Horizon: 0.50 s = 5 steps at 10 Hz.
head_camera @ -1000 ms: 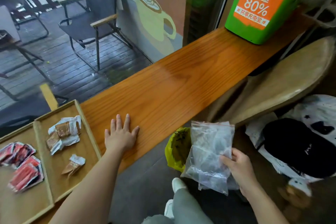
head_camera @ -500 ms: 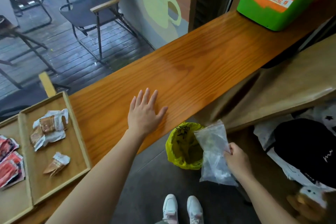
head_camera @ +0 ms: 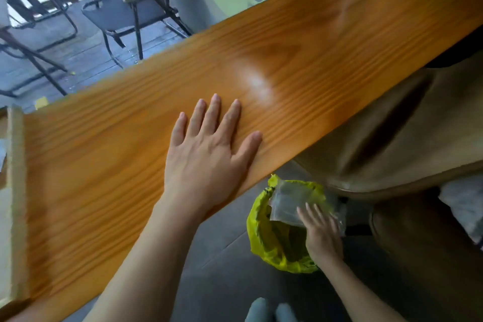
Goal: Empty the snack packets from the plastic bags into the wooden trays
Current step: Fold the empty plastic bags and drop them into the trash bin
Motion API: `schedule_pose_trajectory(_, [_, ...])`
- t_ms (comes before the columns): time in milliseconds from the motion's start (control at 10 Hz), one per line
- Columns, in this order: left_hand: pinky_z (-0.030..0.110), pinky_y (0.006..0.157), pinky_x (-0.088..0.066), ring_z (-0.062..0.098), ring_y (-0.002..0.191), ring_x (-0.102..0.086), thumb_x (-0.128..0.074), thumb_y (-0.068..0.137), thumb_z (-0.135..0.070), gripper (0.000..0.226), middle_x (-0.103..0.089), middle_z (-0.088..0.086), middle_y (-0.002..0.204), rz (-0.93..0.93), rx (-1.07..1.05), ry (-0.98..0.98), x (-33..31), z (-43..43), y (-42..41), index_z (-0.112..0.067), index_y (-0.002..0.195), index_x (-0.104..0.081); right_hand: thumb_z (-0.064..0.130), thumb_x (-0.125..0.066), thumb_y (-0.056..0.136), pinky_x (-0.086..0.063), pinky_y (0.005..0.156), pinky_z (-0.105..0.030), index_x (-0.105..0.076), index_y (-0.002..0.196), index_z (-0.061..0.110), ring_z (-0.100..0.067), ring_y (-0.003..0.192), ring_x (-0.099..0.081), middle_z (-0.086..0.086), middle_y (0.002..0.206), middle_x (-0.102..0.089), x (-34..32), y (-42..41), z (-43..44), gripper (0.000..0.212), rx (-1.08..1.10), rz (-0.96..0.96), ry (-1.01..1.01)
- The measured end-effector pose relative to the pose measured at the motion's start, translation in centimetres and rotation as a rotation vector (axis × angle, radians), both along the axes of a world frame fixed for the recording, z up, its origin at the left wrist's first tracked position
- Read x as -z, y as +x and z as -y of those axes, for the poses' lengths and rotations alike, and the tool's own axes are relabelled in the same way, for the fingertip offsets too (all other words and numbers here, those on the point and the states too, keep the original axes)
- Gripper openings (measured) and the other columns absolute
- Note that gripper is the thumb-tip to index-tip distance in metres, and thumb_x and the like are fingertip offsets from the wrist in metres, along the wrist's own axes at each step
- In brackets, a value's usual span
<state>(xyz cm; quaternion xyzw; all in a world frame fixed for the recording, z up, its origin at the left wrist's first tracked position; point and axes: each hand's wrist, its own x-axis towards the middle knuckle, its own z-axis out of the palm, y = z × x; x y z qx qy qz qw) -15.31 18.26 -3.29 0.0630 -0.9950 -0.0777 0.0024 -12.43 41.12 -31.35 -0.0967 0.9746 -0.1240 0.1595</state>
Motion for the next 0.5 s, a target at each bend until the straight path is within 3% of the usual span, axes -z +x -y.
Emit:
schedule_pose_trajectory(100, [0.038, 0.116, 0.002, 0.012, 0.143, 0.004, -0.004, 0.081, -0.069, 0.067, -0.001, -0.005, 0.157, -0.008, 0.010, -0.011, 0.3, 0.1, 0.0, -0.040, 0.142, -0.001, 0.009, -0.025, 0.092, -0.002, 0.116, -0.043, -0.004, 0.145, 0.032, -0.018, 0.145, -0.001, 0.001, 0.158, -0.006, 7.6, 0.6, 0.2, 0.062, -0.035, 0.187, 0.182])
schedule_pose_trajectory(300, [0.036, 0.113, 0.000, 0.011, 0.142, 0.001, -0.013, 0.085, -0.065, 0.061, -0.002, -0.008, 0.157, -0.018, 0.008, 0.020, 0.1, -0.1, 0.0, -0.043, 0.141, -0.004, 0.028, -0.033, 0.094, -0.004, 0.116, -0.047, -0.027, 0.141, 0.025, -0.027, 0.144, -0.006, -0.008, 0.155, -0.020, 13.9, 0.3, 1.0, 0.047, -0.155, 0.662, 0.299])
schedule_pose_trajectory(400, [0.037, 0.114, -0.001, 0.013, 0.143, 0.000, -0.015, 0.086, -0.064, 0.060, -0.004, -0.006, 0.157, -0.008, 0.015, 0.049, -0.1, -0.2, 0.3, -0.042, 0.141, -0.007, 0.030, -0.047, 0.089, -0.026, 0.112, -0.040, -0.036, 0.138, 0.020, -0.031, 0.136, -0.030, -0.012, 0.151, -0.030, 12.1, -0.3, 1.0, 0.052, -0.126, 0.836, 0.166])
schedule_pose_trajectory(500, [0.039, 0.114, -0.001, 0.015, 0.143, -0.003, -0.017, 0.087, -0.064, 0.060, -0.009, -0.003, 0.157, -0.025, 0.012, 0.071, -0.4, -0.2, 0.2, -0.040, 0.142, -0.012, 0.027, -0.048, 0.090, -0.037, 0.104, -0.037, -0.044, 0.132, 0.011, -0.031, 0.126, -0.043, -0.015, 0.143, -0.041, 8.5, -0.6, 0.9, 0.045, -0.084, 0.810, 0.110])
